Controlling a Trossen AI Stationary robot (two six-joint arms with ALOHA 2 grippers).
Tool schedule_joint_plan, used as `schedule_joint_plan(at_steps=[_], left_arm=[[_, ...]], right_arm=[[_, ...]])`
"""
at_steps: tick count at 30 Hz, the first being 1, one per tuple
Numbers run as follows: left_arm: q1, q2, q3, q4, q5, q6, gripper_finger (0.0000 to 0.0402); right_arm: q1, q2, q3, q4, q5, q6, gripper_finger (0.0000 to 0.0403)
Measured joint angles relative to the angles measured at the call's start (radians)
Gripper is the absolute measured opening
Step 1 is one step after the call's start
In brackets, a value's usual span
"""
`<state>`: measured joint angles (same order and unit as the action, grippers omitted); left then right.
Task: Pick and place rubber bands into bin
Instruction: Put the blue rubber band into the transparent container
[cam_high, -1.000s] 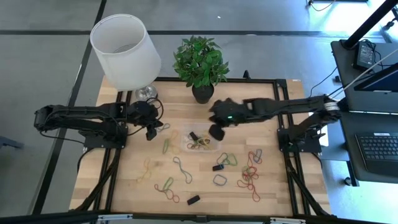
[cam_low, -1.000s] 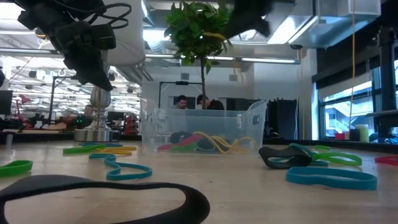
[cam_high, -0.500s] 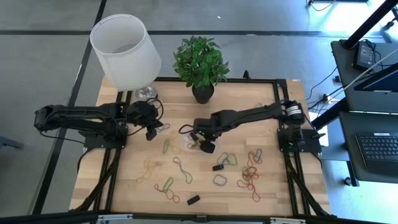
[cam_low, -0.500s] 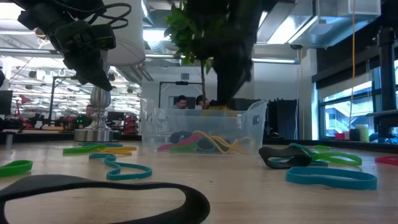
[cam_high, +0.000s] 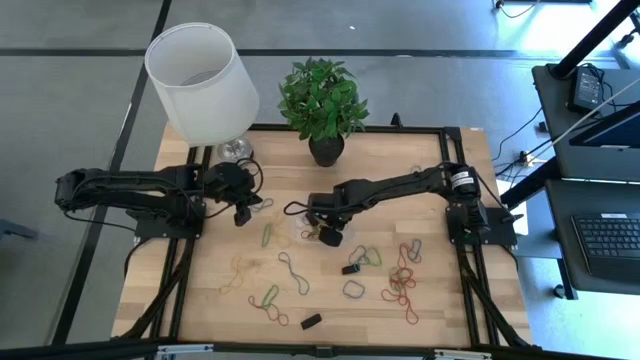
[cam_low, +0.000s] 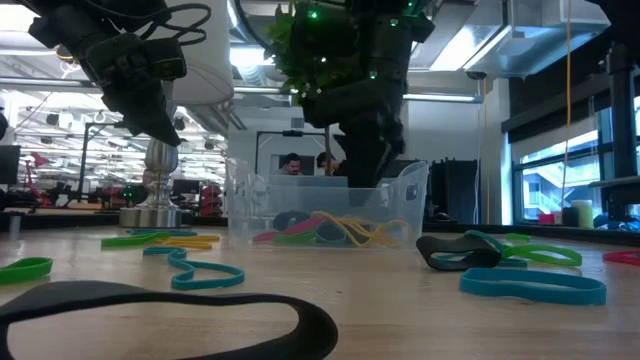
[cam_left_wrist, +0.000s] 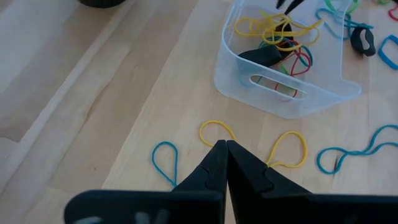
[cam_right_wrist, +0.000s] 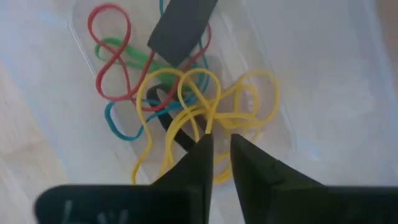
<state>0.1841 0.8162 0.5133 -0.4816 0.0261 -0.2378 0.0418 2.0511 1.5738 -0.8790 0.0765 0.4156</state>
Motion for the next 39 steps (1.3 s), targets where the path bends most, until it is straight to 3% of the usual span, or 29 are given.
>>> schedule_joint_plan(at_steps=[7, 13, 20, 26, 33, 39], left_arm=[[0.000, 0.000, 0.000, 0.000, 0.000, 0.015, 0.0002], [-0.064, 0.002, 0.037, -0.001, -0.009, 0.053, 0.0002], [-0.200, 0.040, 0.134, -0.050, -0.104, 0.079, 0.0002], [-0.313, 0.169, 0.264, -0.139, -0.177, 0.065, 0.0001], [-0.430, 0.407, 0.444, -0.189, -0.191, 0.125, 0.0002], [-0.500, 0.614, 0.583, -0.249, -0.163, 0.155, 0.0005]], right_arm=[[0.001, -0.005, 0.038, -0.051, 0.000, -0.022, 0.0098], [0.000, -0.133, -0.025, 0.015, 0.017, -0.086, 0.0086], [-0.014, -0.508, -0.414, 0.270, 0.018, -0.007, 0.0048], [0.007, -0.917, -0.702, 0.346, 0.019, 0.110, 0.0020], [0.025, -1.264, -0.901, 0.354, 0.024, 0.232, 0.0004], [0.025, -1.399, -0.977, 0.356, 0.035, 0.231, 0.0013]])
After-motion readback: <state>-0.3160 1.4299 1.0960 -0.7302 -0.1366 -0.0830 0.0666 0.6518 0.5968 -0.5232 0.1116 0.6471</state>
